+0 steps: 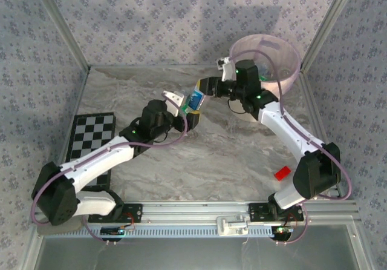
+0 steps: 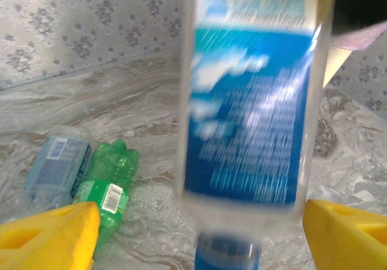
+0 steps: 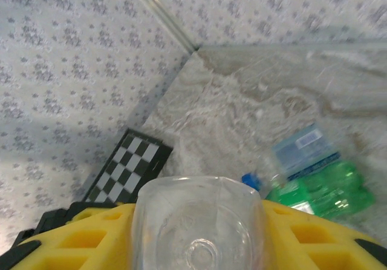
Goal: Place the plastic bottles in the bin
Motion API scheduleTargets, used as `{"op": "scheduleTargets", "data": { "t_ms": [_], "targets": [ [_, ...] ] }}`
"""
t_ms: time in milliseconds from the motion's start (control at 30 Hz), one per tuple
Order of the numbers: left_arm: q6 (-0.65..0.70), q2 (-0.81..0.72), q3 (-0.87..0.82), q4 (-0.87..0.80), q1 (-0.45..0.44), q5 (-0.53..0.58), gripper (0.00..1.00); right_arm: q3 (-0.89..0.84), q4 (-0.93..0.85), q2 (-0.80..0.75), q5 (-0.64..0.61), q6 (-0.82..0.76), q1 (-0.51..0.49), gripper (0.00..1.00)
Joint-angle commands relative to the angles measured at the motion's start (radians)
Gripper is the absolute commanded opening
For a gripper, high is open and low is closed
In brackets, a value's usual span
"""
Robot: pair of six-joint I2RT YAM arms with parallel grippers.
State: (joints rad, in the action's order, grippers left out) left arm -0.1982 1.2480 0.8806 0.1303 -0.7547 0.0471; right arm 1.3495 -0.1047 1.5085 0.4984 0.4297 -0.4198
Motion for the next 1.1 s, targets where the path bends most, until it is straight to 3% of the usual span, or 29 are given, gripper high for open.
{"op": "scheduleTargets", "data": {
  "t_ms": [0, 67, 233, 400, 667, 900, 1067],
  "targets": [
    [-0.052, -0.059, -0.042, 0.027, 0.018, 0.078, 0.90, 0.097, -0.077, -0.083, -0.046, -0.110, 0.055, 0.49],
    [-0.106, -0.075, -0.078, 0.022, 0.045, 0.089, 1.00, 0.153, -0.123, -0.101, -0.068, -0.150, 0.093, 0.49],
    [-0.243, -0.103, -0.170, 0.044, 0.123, 0.065, 1.00, 0.268, -0.146, -0.136, -0.105, -0.184, 0.208, 0.48],
    [-0.318, -0.125, -0.216, 0.017, 0.171, 0.116, 1.00, 0.337, -0.127, -0.142, -0.182, -0.198, 0.311, 0.48],
    [-0.365, -0.157, -0.264, -0.004, 0.219, 0.127, 1.00, 0.296, -0.087, -0.147, -0.334, -0.206, 0.431, 0.49],
    [-0.376, -0.148, -0.272, -0.004, 0.221, 0.113, 1.00, 0.211, -0.089, -0.128, -0.323, -0.175, 0.473, 0.49],
    [-0.385, -0.140, -0.272, -0.003, 0.221, 0.107, 1.00, 0.178, -0.113, -0.085, -0.231, -0.115, 0.503, 0.49]
  ]
}}
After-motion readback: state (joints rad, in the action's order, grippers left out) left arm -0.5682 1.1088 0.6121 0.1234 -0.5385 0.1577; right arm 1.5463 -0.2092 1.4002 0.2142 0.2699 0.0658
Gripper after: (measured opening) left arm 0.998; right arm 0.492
